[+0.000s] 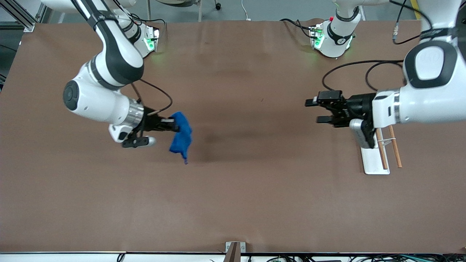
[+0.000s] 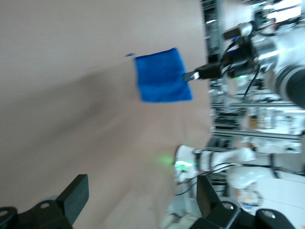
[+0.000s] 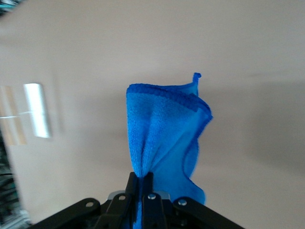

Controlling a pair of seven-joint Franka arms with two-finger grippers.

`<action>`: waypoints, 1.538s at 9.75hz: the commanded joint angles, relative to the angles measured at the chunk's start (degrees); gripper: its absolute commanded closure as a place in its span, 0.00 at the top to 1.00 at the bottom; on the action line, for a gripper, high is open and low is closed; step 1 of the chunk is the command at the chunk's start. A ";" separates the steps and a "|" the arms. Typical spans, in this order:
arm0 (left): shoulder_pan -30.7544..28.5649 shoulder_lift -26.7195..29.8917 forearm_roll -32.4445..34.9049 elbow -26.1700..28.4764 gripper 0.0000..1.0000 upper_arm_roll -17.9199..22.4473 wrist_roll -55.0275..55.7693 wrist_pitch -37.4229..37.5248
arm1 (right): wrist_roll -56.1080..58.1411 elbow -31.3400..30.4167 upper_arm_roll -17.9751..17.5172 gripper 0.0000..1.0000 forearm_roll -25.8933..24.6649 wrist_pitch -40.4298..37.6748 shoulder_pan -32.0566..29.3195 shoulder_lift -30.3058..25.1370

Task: Right arm passes towel to left arm to hang
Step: 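Grasp the towel with the left gripper beside the right gripper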

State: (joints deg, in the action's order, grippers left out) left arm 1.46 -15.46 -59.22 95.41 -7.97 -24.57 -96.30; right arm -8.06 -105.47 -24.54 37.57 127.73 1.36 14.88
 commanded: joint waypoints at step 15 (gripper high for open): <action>0.65 -9.77 -42.47 19.81 0.92 -4.86 -11.39 6.12 | -0.38 9.49 -13.61 0.00 41.18 16.05 5.58 4.18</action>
State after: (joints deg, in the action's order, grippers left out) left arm 2.52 -26.33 -101.27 113.51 -12.65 -37.23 -89.55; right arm -8.44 -97.97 -37.85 77.58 142.41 6.11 16.92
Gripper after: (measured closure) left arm 0.057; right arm 0.938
